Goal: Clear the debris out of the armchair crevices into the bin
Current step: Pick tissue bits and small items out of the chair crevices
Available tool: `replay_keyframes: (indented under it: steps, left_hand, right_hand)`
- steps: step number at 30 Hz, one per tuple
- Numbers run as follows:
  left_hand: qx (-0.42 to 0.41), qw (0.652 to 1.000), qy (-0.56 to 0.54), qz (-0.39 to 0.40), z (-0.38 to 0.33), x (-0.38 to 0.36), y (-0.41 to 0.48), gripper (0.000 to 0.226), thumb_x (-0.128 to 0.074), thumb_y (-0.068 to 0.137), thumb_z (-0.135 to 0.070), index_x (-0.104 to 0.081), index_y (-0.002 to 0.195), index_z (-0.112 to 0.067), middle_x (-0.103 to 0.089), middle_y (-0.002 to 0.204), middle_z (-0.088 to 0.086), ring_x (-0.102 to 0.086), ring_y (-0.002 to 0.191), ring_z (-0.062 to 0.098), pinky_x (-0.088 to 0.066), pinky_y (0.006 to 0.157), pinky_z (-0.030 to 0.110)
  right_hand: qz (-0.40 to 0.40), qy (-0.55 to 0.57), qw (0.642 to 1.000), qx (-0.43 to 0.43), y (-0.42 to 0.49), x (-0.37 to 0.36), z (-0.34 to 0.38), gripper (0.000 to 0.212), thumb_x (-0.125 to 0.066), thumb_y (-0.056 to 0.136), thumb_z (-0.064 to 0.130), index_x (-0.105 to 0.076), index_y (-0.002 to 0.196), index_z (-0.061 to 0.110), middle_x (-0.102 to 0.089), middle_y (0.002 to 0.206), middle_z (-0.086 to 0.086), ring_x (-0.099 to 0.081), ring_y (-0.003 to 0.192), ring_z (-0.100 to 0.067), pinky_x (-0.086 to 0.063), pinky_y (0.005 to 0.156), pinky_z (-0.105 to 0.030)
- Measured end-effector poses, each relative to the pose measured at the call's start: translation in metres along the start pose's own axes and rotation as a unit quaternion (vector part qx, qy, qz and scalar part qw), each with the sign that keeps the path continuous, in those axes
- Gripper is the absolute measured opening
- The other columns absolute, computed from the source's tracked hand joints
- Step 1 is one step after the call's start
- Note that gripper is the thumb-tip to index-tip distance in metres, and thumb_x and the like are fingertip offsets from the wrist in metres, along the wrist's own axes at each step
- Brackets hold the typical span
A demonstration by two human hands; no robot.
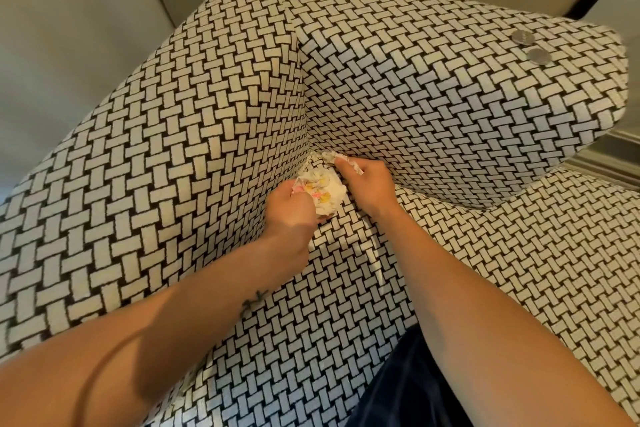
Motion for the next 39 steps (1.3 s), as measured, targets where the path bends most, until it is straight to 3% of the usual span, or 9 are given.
replay_keyframes:
  steps: [3, 8, 13, 16, 19, 23, 28, 34, 39]
  left_hand:
    - [0.003, 1.0, 0.005, 0.009, 0.001, 0.0, 0.002, 0.039, -0.036, 0.103, 0.004, -0.06, 0.131, -0.008, -0.07, 0.103, 0.001, -0.071, 0.1, 0.021, -0.059, 0.074, 0.024]
    - [-0.01, 1.0, 0.01, 0.027, -0.003, -0.002, -0.003, 0.038, -0.035, 0.102, 0.008, -0.057, 0.108, -0.023, -0.064, 0.086, -0.009, -0.066, 0.083, 0.009, -0.052, 0.065, 0.018]
    - [-0.002, 0.999, 0.001, 0.049, -0.001, -0.003, -0.004, 0.036, -0.035, 0.103, 0.006, -0.059, 0.115, -0.017, -0.068, 0.091, -0.004, -0.068, 0.085, 0.011, -0.056, 0.066, 0.02]
    - [0.03, 0.996, 0.008, 0.081, 0.004, -0.006, -0.003, 0.028, -0.037, 0.102, 0.004, -0.06, 0.104, -0.013, -0.069, 0.098, 0.004, -0.07, 0.088, 0.016, -0.061, 0.072, 0.027]
    - [0.073, 0.987, -0.026, 0.14, 0.008, -0.013, -0.01, 0.02, -0.04, 0.105, -0.006, -0.058, 0.112, -0.003, -0.072, 0.108, 0.015, -0.071, 0.1, 0.026, -0.06, 0.09, 0.04]
    - [0.065, 0.976, -0.093, 0.187, 0.004, -0.018, -0.015, 0.04, -0.031, 0.109, -0.022, -0.065, 0.107, -0.002, -0.078, 0.082, 0.009, -0.074, 0.08, 0.02, -0.058, 0.075, 0.035]
    - [0.081, 0.973, -0.152, 0.156, 0.006, -0.018, -0.009, 0.04, -0.042, 0.108, -0.035, -0.067, 0.121, -0.006, -0.078, 0.104, 0.016, -0.076, 0.098, 0.027, -0.061, 0.08, 0.041]
    - [0.071, 0.984, -0.115, 0.112, 0.013, -0.016, 0.004, 0.03, -0.05, 0.106, -0.024, -0.067, 0.126, -0.011, -0.076, 0.113, 0.011, -0.074, 0.103, 0.026, -0.062, 0.082, 0.041]
    - [0.058, 0.986, -0.085, 0.134, 0.01, -0.017, 0.002, 0.027, -0.053, 0.1, -0.02, -0.069, 0.122, -0.017, -0.076, 0.117, 0.011, -0.073, 0.104, 0.024, -0.059, 0.076, 0.039]
  right_hand:
    - [0.033, 0.097, 0.995, 0.001, -0.006, 0.009, 0.001, 0.028, -0.067, 0.094, 0.044, -0.076, 0.076, 0.024, -0.075, 0.076, -0.007, -0.059, 0.065, -0.012, -0.048, 0.065, -0.028]
    - [0.017, 0.14, 0.99, -0.019, -0.013, 0.021, -0.003, 0.05, -0.067, 0.093, 0.049, -0.071, 0.083, 0.0, -0.071, 0.088, -0.027, -0.059, 0.067, -0.023, -0.05, 0.067, -0.036]
    - [0.036, 0.178, 0.983, -0.001, -0.028, 0.031, 0.017, 0.025, -0.062, 0.099, 0.033, -0.078, 0.097, 0.014, -0.078, 0.098, -0.002, -0.07, 0.089, -0.006, -0.054, 0.079, -0.021]
    - [0.031, 0.185, 0.982, 0.036, -0.035, 0.033, 0.032, 0.031, -0.055, 0.095, 0.025, -0.068, 0.093, -0.002, -0.07, 0.087, -0.016, -0.058, 0.077, -0.011, -0.051, 0.068, -0.037]
    - [0.049, 0.136, 0.987, 0.076, -0.042, 0.026, 0.045, 0.039, -0.043, 0.094, 0.025, -0.061, 0.084, -0.008, -0.062, 0.083, -0.018, -0.052, 0.069, -0.013, -0.043, 0.06, -0.029]
    - [0.085, 0.052, 0.987, 0.127, -0.049, 0.011, 0.053, 0.029, -0.048, 0.093, 0.028, -0.061, 0.071, 0.014, -0.064, 0.099, -0.005, -0.058, 0.073, -0.012, -0.046, 0.06, -0.026]
    - [0.106, 0.056, 0.98, 0.157, -0.053, 0.008, 0.061, 0.004, -0.058, 0.088, 0.015, -0.06, 0.091, 0.015, -0.063, 0.103, 0.002, -0.062, 0.094, -0.01, -0.056, 0.08, -0.033]
    - [0.181, 0.039, 0.97, 0.158, -0.059, 0.001, 0.063, 0.043, -0.063, 0.091, 0.023, -0.056, 0.133, 0.022, -0.063, 0.119, 0.006, -0.062, 0.108, -0.006, -0.055, 0.092, -0.027]
    - [0.196, 0.102, 0.967, 0.13, -0.06, 0.002, 0.067, 0.069, -0.068, 0.082, 0.002, -0.048, 0.145, 0.022, -0.057, 0.126, 0.001, -0.063, 0.106, -0.008, -0.059, 0.09, -0.032]
Point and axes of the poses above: each hand's wrist, its own y-axis towards the middle knuckle, its own x-axis out of the back of the hand, z = x × y, the point moved 5 cm from there along y, towards the middle knuckle
